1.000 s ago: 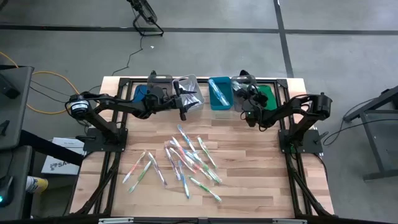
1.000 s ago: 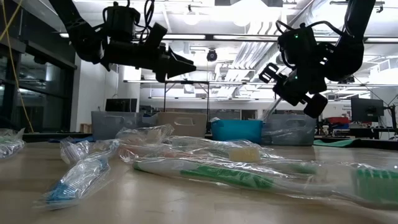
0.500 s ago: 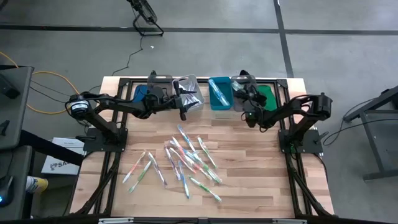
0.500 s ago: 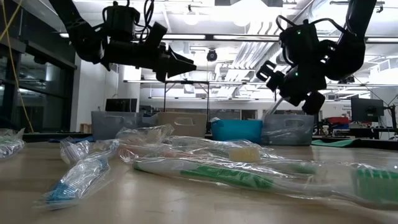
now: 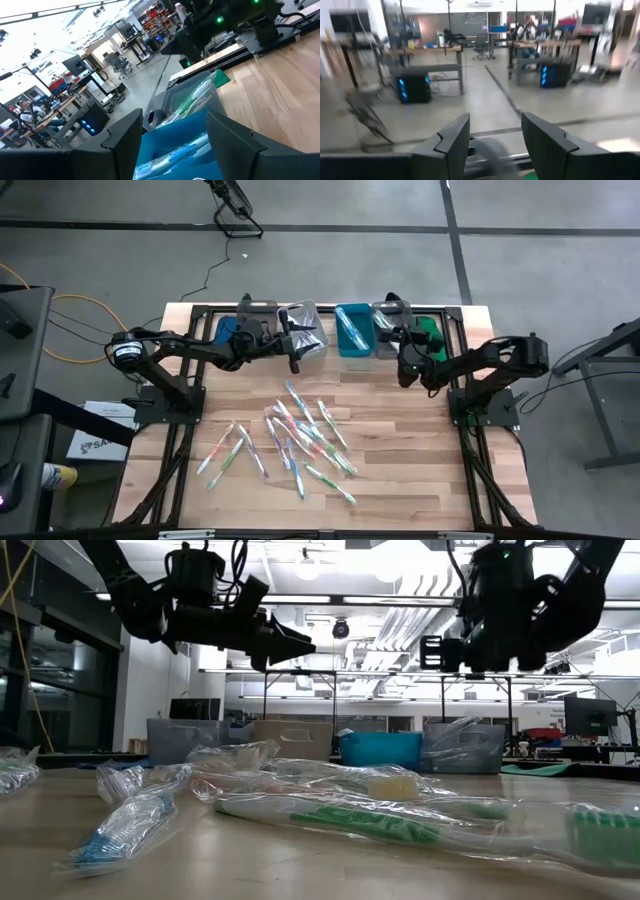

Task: Pick & Place Toothbrushes
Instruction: Put the green toothbrush into the right black bin

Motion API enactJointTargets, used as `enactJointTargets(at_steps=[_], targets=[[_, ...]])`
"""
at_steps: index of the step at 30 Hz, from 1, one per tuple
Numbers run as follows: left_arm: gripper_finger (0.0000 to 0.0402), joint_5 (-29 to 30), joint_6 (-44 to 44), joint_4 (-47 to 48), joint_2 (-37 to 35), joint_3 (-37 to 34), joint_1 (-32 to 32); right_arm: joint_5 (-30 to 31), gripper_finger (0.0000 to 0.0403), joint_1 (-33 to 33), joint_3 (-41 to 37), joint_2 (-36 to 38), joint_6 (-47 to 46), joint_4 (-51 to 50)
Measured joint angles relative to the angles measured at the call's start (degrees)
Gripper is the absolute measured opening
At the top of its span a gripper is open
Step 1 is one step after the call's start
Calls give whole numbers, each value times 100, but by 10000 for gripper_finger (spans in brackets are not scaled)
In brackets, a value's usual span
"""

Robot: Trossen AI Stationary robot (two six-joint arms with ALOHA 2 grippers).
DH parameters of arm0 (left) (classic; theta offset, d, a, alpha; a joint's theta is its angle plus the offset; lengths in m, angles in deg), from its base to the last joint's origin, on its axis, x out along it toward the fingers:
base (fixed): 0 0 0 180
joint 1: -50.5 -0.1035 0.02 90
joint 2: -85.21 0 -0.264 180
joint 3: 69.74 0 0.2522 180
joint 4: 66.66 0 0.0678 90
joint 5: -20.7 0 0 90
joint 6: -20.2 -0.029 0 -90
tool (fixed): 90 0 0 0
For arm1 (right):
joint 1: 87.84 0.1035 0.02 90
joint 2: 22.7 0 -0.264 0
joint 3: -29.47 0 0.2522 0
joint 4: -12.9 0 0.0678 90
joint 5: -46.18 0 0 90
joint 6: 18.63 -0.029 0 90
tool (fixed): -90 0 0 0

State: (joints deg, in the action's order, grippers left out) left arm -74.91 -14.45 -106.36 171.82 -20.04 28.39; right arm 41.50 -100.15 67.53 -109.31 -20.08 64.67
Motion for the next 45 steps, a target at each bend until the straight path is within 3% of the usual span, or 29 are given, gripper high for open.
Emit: enactJointTargets(at_steps=[6, 13, 18, 24, 29, 34, 39, 45], targets=[[212, 0, 0, 0, 0, 0, 0, -326, 171, 322, 0, 636, 1450, 15], [212, 0, 0, -2, 0, 0, 0, -900, 149, 753, 0, 1319, 1542, -538], [212, 0, 0, 0, 0, 0, 0, -1652, 108, 891, 0, 1695, 395, -1819], [212, 0, 2, 0, 0, 0, 0, -3483, 56, 422, 283, 2213, -1790, -4523], [212, 0, 2, 0, 0, 0, 0, -4773, 10, -89, 854, 2258, -2921, -6657], [212, 0, 2, 1, 0, 0, 0, -5735, 3, -406, 1034, 2258, -3757, -7652], [212, 0, 2, 2, 0, 0, 0, -6418, 3, -549, 1040, 2258, -4098, -8029], [212, 0, 2, 2, 0, 0, 0, -6351, 3, -557, 1040, 2258, -4351, -8537]])
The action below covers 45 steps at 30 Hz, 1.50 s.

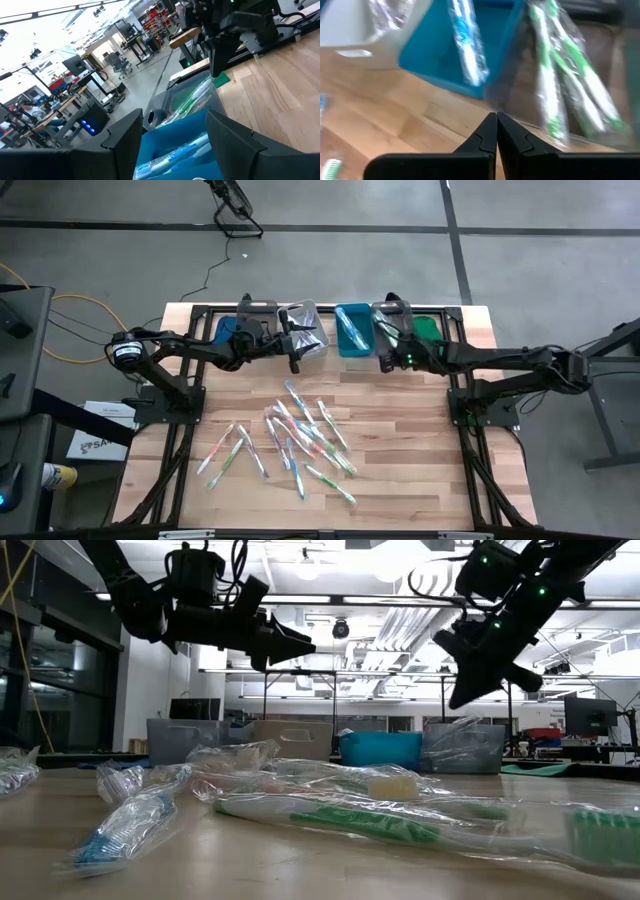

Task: Pick & Place Toothbrushes
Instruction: Put the green toothbrush into the right black bin

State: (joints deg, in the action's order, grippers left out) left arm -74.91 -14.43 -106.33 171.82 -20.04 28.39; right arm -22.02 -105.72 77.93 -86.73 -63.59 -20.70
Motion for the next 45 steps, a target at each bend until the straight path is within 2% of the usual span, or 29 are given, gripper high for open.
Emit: enactJointTargets(at_steps=[3, 5, 9, 12, 19, 24, 32, 40, 45], targets=[[212, 0, 0, 0, 0, 0, 0, 177, 3, -65, 0, 0, -183, -509], [212, 0, 0, 1, 0, 0, 0, 567, 3, -67, 0, -2, -411, -750], [212, 0, 2, 2, 0, 0, 0, 1266, 3, -74, 0, -1, -619, -886], [212, 0, 2, 2, 0, 0, 0, 1424, 3, -123, 0, -1, -624, -909], [212, 0, 2, 52, 0, 0, -2, 1405, 3, -137, 0, -2, -599, -911], [212, 2, 2, 85, 2, 0, -2, 1077, 3, -406, 0, -2, -466, -1093], [212, 2, 30, 85, 2, 0, -2, 1500, 3, -592, 0, -2, -386, -1227], [212, 2, 45, 89, 2, 0, -2, 882, 3, -930, 0, -9, -19, -1247], [212, 1, 153, 87, 2, 0, -2, 744, 4, -1134, 0, -9, 295, -1170]])
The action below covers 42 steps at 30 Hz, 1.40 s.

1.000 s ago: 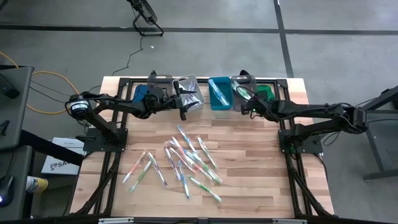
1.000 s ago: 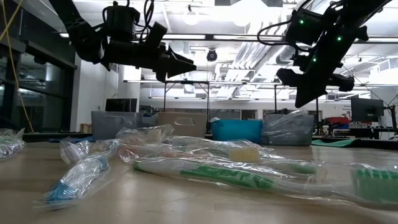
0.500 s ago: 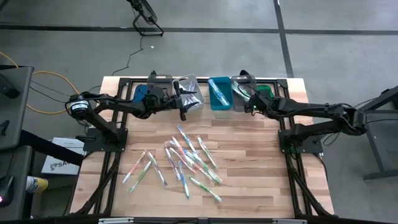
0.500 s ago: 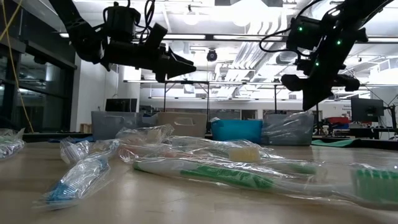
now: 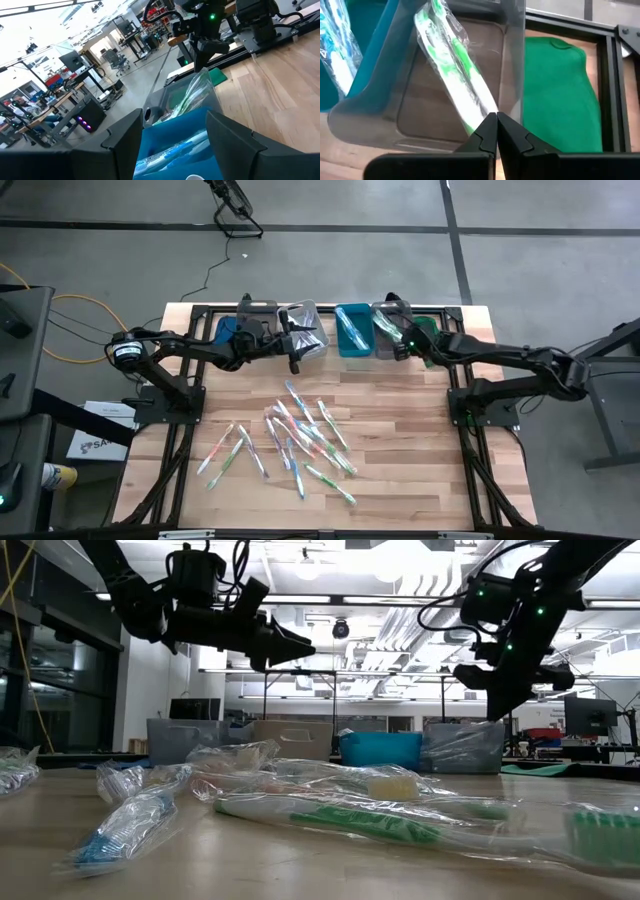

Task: Pick & Place Toothbrushes
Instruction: Put the green toothbrush into the right black bin

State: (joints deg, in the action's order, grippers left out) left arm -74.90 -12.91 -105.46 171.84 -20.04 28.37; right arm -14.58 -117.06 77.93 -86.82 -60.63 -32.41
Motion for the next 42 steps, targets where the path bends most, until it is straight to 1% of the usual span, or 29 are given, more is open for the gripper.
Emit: enactJointTargets(at_steps=[3, 6, 8, 11, 13, 16, 22, 25, 32, 37, 42], targets=[[212, 1, 40, 0, 0, 0, 0, -201, 4, -139, 0, 0, 227, 105], [212, 0, 79, 0, 0, 0, 0, -99, 4, -210, -1, 34, 418, 247], [212, 1, 139, 2, 0, 0, 0, -165, 4, -234, -4, 129, 641, 431], [212, 1, 168, 5, 0, 0, 0, -855, 3, -381, -2, 324, 1045, 585], [212, 1, 169, 4, 0, 0, 0, -1411, 3, -616, -2, 457, 1221, 555], [212, 1, 169, 4, 0, 0, -4, -2018, 3, -936, 0, 465, 1450, 524], [212, 1, 182, 431, 0, 196, -2, -2362, 3, -1256, -2, 395, 1716, 508], [212, 3, 182, 654, 0, 260, -2, -2379, 3, -1287, -2, 325, 1810, 502], [212, 3, 180, 651, 0, 264, -2, -2458, 3, -1281, -2, -78, 1951, 522], [212, 3, 177, 708, 0, 267, -2, -2056, 3, -1283, -2, -177, 1979, 587], [212, 3, 137, 782, 0, 267, -2, -1759, 4, -1281, -2, 63, 2091, 748]])
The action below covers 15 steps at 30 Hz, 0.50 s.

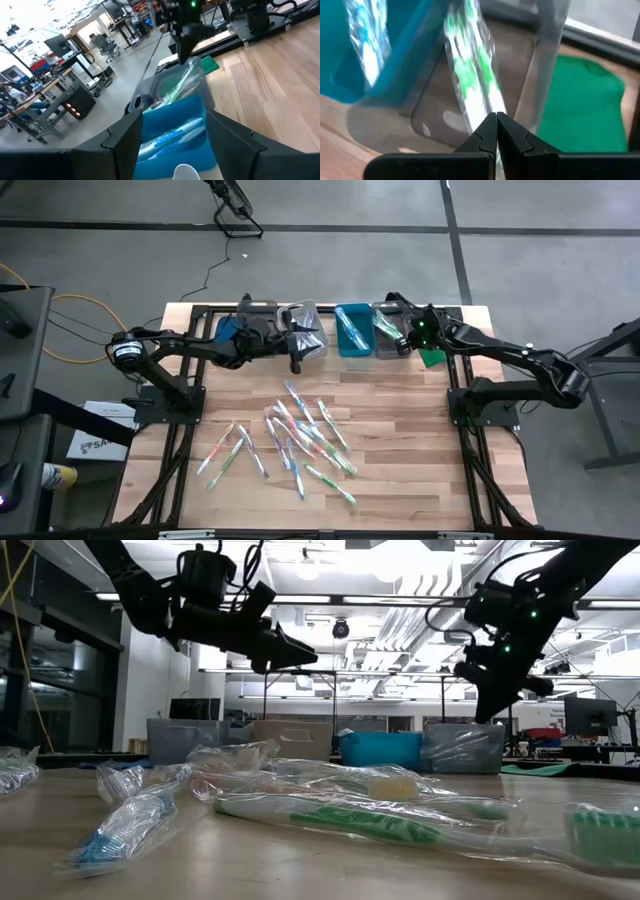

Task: Pick & Place Toothbrushes
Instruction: Put the green toothbrush into the right black bin

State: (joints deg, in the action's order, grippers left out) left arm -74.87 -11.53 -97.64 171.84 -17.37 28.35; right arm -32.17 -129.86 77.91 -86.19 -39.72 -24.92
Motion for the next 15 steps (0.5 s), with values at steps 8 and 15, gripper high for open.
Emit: enactJointTargets(at_steps=[8, 15], targets=[[212, -1, -100, 171, -24, 4, -2, -202, 32, 2, 0, 588, 184, -7], [212, -2, -102, 210, -28, 4, -2, -1409, 128, 235, 0, 1049, 151, -65]])
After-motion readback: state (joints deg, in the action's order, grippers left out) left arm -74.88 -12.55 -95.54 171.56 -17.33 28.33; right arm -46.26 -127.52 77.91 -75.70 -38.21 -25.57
